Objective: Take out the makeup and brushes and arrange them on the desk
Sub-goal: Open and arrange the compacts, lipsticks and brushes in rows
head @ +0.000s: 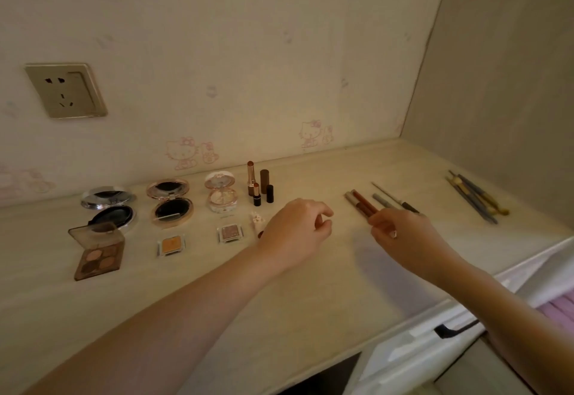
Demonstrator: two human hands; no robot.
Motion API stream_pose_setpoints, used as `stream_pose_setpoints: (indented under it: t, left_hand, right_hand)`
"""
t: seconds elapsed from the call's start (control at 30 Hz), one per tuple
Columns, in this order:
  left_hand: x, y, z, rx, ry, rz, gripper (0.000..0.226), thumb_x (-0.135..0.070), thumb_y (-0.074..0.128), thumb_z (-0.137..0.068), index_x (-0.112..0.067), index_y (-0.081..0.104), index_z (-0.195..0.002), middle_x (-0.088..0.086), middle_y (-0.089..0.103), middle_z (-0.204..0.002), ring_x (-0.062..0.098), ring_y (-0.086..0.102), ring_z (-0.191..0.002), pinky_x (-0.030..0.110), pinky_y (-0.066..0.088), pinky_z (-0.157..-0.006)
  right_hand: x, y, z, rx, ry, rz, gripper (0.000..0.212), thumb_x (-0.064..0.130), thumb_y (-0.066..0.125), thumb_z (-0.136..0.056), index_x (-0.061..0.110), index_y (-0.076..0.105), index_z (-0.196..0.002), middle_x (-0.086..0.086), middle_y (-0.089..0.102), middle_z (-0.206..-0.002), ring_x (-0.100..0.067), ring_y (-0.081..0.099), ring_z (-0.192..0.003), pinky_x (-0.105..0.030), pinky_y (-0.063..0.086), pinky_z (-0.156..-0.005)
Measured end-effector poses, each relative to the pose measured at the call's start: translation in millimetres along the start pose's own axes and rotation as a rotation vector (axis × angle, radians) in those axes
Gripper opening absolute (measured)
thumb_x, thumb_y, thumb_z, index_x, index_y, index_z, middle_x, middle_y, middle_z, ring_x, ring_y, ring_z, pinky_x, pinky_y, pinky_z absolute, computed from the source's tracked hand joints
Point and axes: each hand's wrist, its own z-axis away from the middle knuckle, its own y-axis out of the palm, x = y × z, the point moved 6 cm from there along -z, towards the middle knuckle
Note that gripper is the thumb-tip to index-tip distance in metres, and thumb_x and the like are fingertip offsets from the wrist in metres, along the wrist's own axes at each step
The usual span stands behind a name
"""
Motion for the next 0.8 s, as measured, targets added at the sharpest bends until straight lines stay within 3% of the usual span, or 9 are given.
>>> stream_pose_setpoints:
  t: [0.1, 0.2, 0.3, 0.43, 0.57, 0.8]
  left_hand:
    - [1.7, 23.1, -28.0, 0.074, -0.041, 0.003, 0.028, -0.027, 0.055, -0.092, -0.020, 0.066, -0.117, -0.006, 0.065, -0.099, 0.012, 0.054, -0.100, 0.035, 0.049, -0.087]
    - [7.5, 43.2, -52.8, 0.141, -0.109, -0.008, 0.032, -0.028, 0.053, -0.092, -0.019, 0.062, -0.122, 0.000, 0.064, -0.112, 0.016, 0.052, -0.110, 0.035, 0.047, -0.094]
    - [13.3, 56.1, -75.6, 0.148, -0.178, -0.003, 0.039, -0.028, 0.052, -0.092, -0.018, 0.056, -0.129, 0.006, 0.059, -0.126, 0.022, 0.050, -0.120, 0.038, 0.044, -0.100]
    - [16.3, 69.3, -97.9, 0.139, -0.244, 0.047, 0.048, -0.030, 0.051, -0.091, -0.017, 0.047, -0.138, 0.012, 0.047, -0.140, 0.025, 0.044, -0.130, 0.036, 0.037, -0.108]
    - [12.4, 81.1, -106.0, 0.174, -0.204, 0.027, 0.047, -0.025, 0.053, -0.092, -0.014, 0.048, -0.138, 0.010, 0.052, -0.138, 0.025, 0.038, -0.134, 0.034, 0.034, -0.109]
    - [13.0, 81.4, -98.8, 0.132, -0.160, 0.017, 0.041, -0.019, 0.054, -0.089, -0.015, 0.054, -0.130, 0.009, 0.060, -0.127, 0.027, 0.044, -0.127, 0.037, 0.040, -0.104]
  right_hand:
    - [-16.2, -7.5, 1.4, -0.052, -0.016, 0.002, 0.026, 0.024, 0.056, -0.094, 0.021, 0.060, -0.120, 0.001, 0.065, -0.109, -0.008, 0.061, -0.082, -0.010, 0.042, -0.060]
    - [-29.8, -11.2, 0.0, -0.114, -0.027, 0.005, 0.024, 0.022, 0.057, -0.093, 0.021, 0.061, -0.117, 0.006, 0.061, -0.102, -0.004, 0.054, -0.084, -0.007, 0.036, -0.061]
    - [-37.2, -10.2, -0.8, -0.166, -0.045, 0.032, 0.024, 0.024, 0.058, -0.092, 0.020, 0.062, -0.116, 0.006, 0.059, -0.104, -0.005, 0.051, -0.088, -0.010, 0.038, -0.067]
    - [-37.4, -4.9, -2.2, -0.219, -0.072, 0.122, 0.028, 0.032, 0.058, -0.092, 0.020, 0.061, -0.117, 0.003, 0.056, -0.114, -0.013, 0.051, -0.104, -0.025, 0.049, -0.083]
    - [-40.0, 2.8, -2.9, -0.211, -0.073, 0.201, 0.032, 0.034, 0.057, -0.092, 0.020, 0.059, -0.120, 0.002, 0.052, -0.120, -0.015, 0.045, -0.111, -0.027, 0.049, -0.084]
    - [-42.2, 7.1, -4.7, -0.209, -0.053, 0.172, 0.033, 0.034, 0.056, -0.093, 0.017, 0.058, -0.122, 0.001, 0.051, -0.121, -0.016, 0.041, -0.115, -0.026, 0.043, -0.088]
